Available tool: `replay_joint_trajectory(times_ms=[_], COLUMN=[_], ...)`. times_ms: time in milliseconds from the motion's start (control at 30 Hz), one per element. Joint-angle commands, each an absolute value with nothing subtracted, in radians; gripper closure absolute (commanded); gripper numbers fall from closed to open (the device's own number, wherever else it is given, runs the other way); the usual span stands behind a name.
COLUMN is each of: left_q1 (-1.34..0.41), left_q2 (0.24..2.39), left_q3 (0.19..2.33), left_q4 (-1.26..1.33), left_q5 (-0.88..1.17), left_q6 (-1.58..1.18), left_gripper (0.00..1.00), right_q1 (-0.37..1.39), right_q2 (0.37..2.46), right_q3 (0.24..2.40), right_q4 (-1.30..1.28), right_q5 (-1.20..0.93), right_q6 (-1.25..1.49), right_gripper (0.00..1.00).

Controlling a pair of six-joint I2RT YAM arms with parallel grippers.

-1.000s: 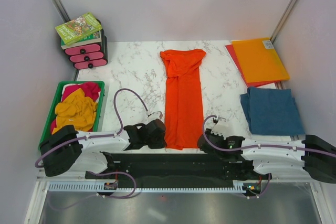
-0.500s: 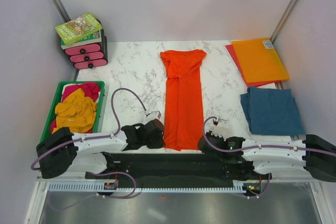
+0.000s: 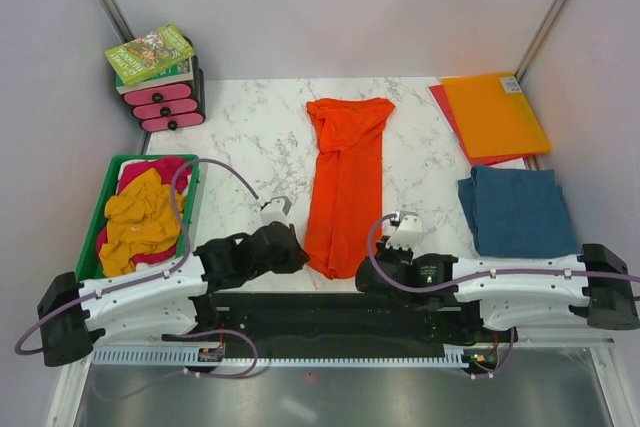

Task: Fold and stack the t-shirts
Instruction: Fold the tshirt

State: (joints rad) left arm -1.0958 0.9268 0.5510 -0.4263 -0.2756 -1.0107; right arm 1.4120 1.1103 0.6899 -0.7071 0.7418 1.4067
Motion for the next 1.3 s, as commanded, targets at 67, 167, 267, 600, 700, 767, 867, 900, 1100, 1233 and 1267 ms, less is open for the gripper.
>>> replay_joint_trajectory(times_ms=[67,167,267,600,700,767,867,900,1100,1233,1267], left_q1=[-1.098,-1.089,-1.054,-0.767,-0.723,-0.701,-0.684,-0.672,-0.629,-0.606,-0.598], left_q2=[0.971,1.040,1.106,1.336,1.425,1.472,1.541,1.557,1.666,1.719,1.730], left_q3=[0.682,0.716,0.736,0.862,0.955,1.023,1.089,1.101,1.190,1.235,1.255], left_q4=[-0.446,-0.442,-0.420,-0.316,-0.314,-0.316,-0.327,-0.325,-0.333,-0.339,-0.339], left_q5=[-0.402,-0.414,-0.402,-0.269,-0.249,-0.241,-0.232,-0.227,-0.206,-0.198,-0.195], left_q6=[-0.916,-0.888,-0.859,-0.694,-0.640,-0.611,-0.609,-0.609,-0.595,-0.588,-0.583], left_gripper=[0.98,0.98,0.98,0.98,0.98,0.98,0.98,0.98,0.98,0.98,0.98], right_q1=[1.339,1.264,1.172,0.859,0.796,0.763,0.726,0.716,0.643,0.609,0.595], right_q2=[1.144,1.157,1.157,1.298,1.374,1.437,1.508,1.522,1.623,1.675,1.684], right_q3=[0.796,0.811,0.813,0.893,0.929,0.951,0.992,1.006,1.061,1.092,1.095], right_q4=[-0.767,-0.756,-0.718,-0.474,-0.399,-0.367,-0.331,-0.321,-0.272,-0.249,-0.245], right_q5=[0.887,0.885,0.871,0.737,0.695,0.663,0.631,0.620,0.563,0.540,0.535], right_q6=[1.325,1.273,1.203,0.862,0.799,0.781,0.755,0.749,0.710,0.695,0.692], right_gripper=[1.00,1.00,1.00,1.00,1.00,1.00,1.00,1.00,1.00,1.00,1.00])
